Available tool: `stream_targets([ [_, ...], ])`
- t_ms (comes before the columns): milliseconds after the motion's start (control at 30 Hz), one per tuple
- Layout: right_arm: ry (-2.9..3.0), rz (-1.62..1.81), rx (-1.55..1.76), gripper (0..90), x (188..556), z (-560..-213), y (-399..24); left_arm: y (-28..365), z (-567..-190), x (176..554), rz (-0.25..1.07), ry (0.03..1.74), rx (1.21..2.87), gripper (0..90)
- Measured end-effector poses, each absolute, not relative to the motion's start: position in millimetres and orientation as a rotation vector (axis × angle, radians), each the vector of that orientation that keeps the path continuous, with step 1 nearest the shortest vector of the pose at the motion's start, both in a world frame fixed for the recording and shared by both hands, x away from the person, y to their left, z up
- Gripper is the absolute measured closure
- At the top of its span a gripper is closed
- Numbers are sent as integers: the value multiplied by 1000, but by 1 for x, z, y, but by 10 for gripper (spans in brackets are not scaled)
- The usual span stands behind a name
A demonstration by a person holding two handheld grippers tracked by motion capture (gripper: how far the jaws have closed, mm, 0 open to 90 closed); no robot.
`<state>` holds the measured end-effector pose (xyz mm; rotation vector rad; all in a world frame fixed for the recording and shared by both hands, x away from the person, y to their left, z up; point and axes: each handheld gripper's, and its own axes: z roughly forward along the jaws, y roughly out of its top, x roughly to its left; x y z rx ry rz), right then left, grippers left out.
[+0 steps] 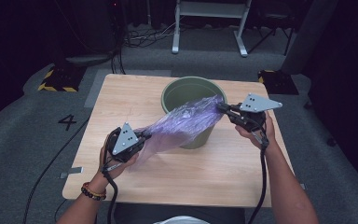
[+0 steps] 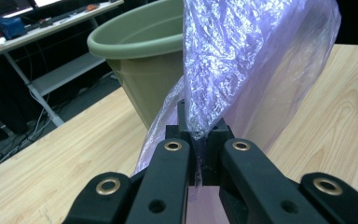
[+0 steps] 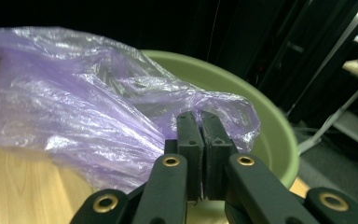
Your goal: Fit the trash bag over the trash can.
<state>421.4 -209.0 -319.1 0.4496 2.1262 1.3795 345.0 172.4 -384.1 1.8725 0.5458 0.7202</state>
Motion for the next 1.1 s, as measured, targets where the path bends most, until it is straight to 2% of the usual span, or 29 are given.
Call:
stream_targets([
  [267, 2065, 1404, 384, 879, 427, -295, -189, 184, -376, 343, 748, 566, 1816, 899],
  [533, 2188, 1291, 483, 866, 461, -313, -163, 187, -370, 345, 752, 545, 1793, 899],
  [633, 2249, 1236, 545, 831, 472, -322, -155, 183, -367, 344, 758, 523, 1790, 899],
  [667, 2309, 1192, 571, 736, 476, -327, -151, 180, -365, 345, 758, 510, 1791, 898],
  [700, 2309, 1192, 571, 736, 476, -327, -151, 180, -365, 345, 758, 510, 1791, 899],
  [733, 2297, 1184, 656, 579, 478, -329, -149, 177, -363, 345, 757, 502, 1795, 899],
  [767, 2297, 1184, 656, 579, 478, -329, -149, 177, -363, 345, 757, 502, 1795, 899],
  [833, 2304, 1233, 733, 482, 481, -330, -152, 173, -362, 344, 763, 490, 1809, 898],
  [967, 2268, 1274, 724, 383, 475, -325, -157, 168, -360, 344, 784, 480, 1824, 898],
  [1100, 2232, 1307, 681, 340, 461, -317, -166, 165, -359, 348, 795, 503, 1832, 898],
])
